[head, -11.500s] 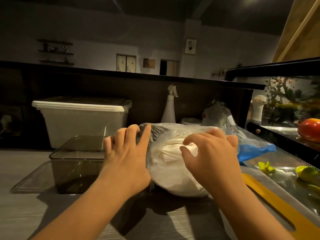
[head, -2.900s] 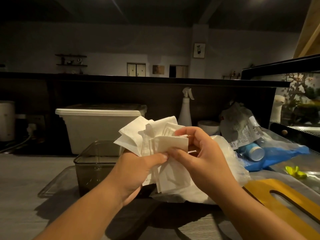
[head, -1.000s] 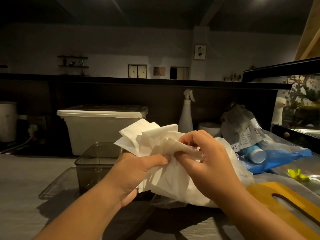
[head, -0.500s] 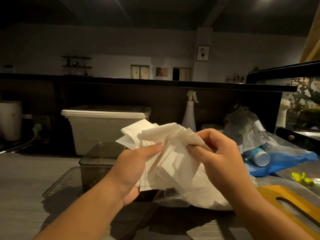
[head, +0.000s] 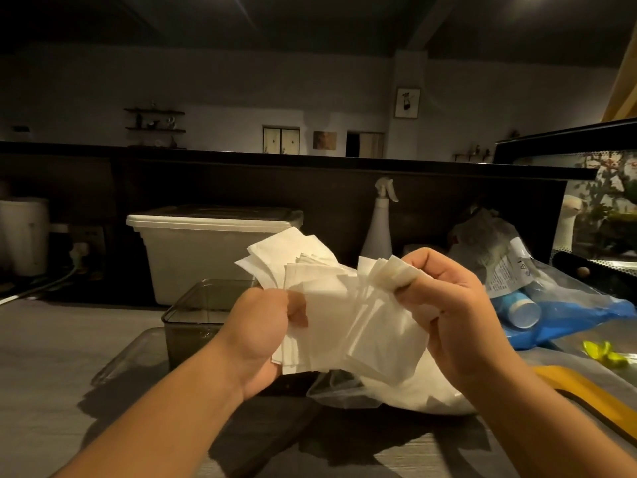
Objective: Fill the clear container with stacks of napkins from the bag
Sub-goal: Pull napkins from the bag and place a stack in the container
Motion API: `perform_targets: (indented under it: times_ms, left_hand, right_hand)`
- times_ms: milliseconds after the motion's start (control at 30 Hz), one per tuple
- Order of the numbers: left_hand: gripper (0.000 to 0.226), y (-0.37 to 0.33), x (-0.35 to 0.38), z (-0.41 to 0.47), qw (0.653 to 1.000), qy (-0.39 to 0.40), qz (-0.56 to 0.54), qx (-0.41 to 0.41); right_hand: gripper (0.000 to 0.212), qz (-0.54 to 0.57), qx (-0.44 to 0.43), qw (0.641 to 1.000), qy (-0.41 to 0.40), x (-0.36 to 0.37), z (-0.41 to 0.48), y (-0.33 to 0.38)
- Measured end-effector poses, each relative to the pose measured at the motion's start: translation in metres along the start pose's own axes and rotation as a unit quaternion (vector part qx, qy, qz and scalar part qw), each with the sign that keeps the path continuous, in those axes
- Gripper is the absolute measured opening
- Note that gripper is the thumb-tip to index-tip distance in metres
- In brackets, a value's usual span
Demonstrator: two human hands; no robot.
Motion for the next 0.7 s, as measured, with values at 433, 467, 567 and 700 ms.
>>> perform_targets:
  times_ms: [433, 467, 567, 700]
  left_hand:
    - [0.033, 0.009, 0.003, 0.011, 0.992, 0.095, -0.079, -0.02]
    - [0.033, 0.009, 0.003, 0.011, 0.992, 0.094, -0.081, -0.02]
    - [0.033, 0.009, 0.004, 0.009, 0.993, 0.084, -0.078, -0.023]
    - [0.039, 0.013, 0.006, 0.012, 0.993, 0.08, -0.077, -0.029]
  right_hand:
    - [0.013, 0.058, -0.033, 0.996, 0.052, 0.012, -0.005, 0.008]
    - [0.013, 0.063, -0.039, 0.996, 0.058, 0.013, -0.005, 0.011]
    - [0.013, 0.054, -0.046, 0.994, 0.078, 0.017, -0.006, 0.014]
    - [0.019, 0.028, -0.053, 0.994, 0.088, 0.021, -0.008, 0.015]
Point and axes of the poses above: each hand's wrist, its own z-axis towards the middle knuckle, its own x-axis out of the palm, y = z × x, the point moved 7 cm from there along z, towards the middle knuckle, and after that the axes turned 15 degrees about -x, right-handed, at the moved point
